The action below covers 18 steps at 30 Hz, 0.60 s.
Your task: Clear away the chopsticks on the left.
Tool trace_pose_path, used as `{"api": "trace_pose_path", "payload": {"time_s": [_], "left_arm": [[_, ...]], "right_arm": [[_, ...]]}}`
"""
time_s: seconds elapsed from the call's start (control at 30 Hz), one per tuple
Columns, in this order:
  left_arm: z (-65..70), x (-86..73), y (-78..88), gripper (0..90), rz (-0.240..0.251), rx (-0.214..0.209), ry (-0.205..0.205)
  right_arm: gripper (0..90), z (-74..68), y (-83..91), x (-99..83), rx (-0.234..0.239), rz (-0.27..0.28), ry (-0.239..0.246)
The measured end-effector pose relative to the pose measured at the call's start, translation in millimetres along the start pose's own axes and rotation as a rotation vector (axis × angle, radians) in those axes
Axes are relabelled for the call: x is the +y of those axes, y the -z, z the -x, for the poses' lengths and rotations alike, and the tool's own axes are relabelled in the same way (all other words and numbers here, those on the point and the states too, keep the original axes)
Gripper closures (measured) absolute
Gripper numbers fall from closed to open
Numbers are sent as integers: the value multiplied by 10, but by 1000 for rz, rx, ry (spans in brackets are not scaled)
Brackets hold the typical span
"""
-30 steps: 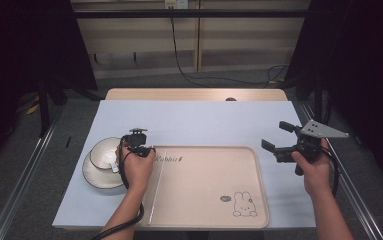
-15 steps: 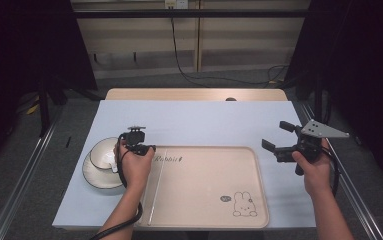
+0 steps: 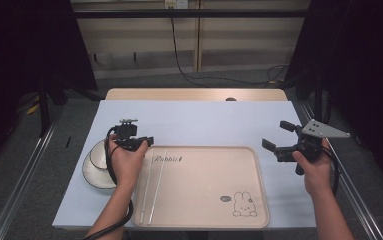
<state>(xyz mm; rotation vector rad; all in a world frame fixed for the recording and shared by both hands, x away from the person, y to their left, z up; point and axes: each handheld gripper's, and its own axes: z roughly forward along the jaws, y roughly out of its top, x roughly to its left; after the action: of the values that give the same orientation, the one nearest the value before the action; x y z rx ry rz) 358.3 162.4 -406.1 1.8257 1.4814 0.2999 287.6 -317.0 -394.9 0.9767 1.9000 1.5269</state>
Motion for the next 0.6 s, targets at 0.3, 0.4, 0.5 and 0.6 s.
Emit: {"api": "trace_pose_path", "payload": {"time_s": [0.3,0.4,0.5,0.6], "left_arm": [[-57,0,123,721,10,-10,3],[-86,7,178,721,4,-9,-11],[-120,15,248,687,17,-21,-9],[-131,16,277,694,20,-30,-10]], "right_arm": [[18,2,-8,-4,3,-4,-1],[18,1,-11,-5,5,-5,-1],[18,5,-14,-8,7,-7,2],[18,5,-18,-8,14,-8,1]]}}
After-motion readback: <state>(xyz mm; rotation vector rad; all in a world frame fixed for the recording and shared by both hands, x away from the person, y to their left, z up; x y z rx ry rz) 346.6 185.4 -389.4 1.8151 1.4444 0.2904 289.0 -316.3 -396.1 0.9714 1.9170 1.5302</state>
